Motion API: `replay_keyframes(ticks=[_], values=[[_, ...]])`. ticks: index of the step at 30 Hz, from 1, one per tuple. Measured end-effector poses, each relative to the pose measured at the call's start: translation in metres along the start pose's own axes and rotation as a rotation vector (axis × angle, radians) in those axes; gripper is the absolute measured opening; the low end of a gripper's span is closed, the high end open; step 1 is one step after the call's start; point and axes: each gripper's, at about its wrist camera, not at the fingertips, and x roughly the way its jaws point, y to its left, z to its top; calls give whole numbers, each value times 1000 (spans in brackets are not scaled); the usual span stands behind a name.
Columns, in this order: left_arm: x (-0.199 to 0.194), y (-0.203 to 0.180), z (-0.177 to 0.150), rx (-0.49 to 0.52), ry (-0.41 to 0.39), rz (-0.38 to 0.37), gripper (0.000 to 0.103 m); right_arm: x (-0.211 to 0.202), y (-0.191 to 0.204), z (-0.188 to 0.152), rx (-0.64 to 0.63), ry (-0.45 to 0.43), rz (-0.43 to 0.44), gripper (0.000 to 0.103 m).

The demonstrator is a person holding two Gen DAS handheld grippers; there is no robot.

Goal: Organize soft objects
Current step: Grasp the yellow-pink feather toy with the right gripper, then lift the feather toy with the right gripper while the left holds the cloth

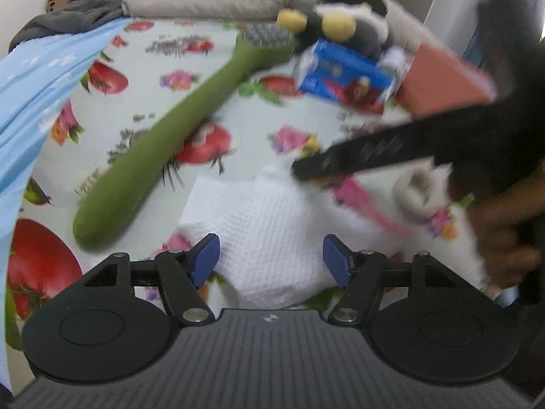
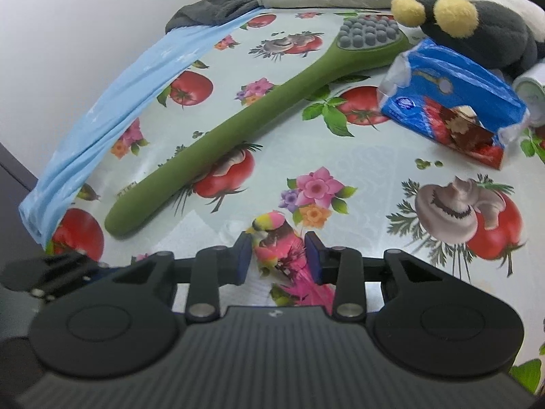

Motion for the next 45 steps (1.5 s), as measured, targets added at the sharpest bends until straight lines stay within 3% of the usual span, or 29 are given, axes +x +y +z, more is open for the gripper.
replay_keyframes(ticks=[4,11,13,14,16,17,24,25,28,29,39,41,45], values=[[6,-4,-7,33,-13,32,68,-8,-5,-1,39,6,22,38],[5,-7,-7,37,-26,79,23,-23,-3,-2,43,9,28,37],[4,-5,-7,31,-26,89,15,-28,-2,-3,34,5,16,37],[3,-4,-7,20,-26,89,12,-31,-2,-3,28,7,7,32],[2,-1,-7,-4,-26,91,11,-35,-2,-5,12,10,-19,11],[0,0,-8,-12,-27,93,11,-36,-3,-6,8,12,-27,11],[-15,11,-13,-92,-34,117,10,-35,-6,-13,10,8,-40,15],[-18,14,-15,-106,-33,117,10,-34,-5,-13,2,6,-48,18],[-23,20,-19,-141,-32,122,10,-30,1,-11,-33,3,-56,43],[-24,22,-20,-150,-30,122,10,-29,3,-11,-39,0,-47,45],[-26,25,-24,-195,-32,115,10,4,12,-17,-163,11,-118,44],[-27,26,-23,-203,-34,116,10,3,12,-16,-160,3,-134,27],[-30,27,-20,-231,-46,111,10,-5,7,-13,-121,-20,-140,26]])
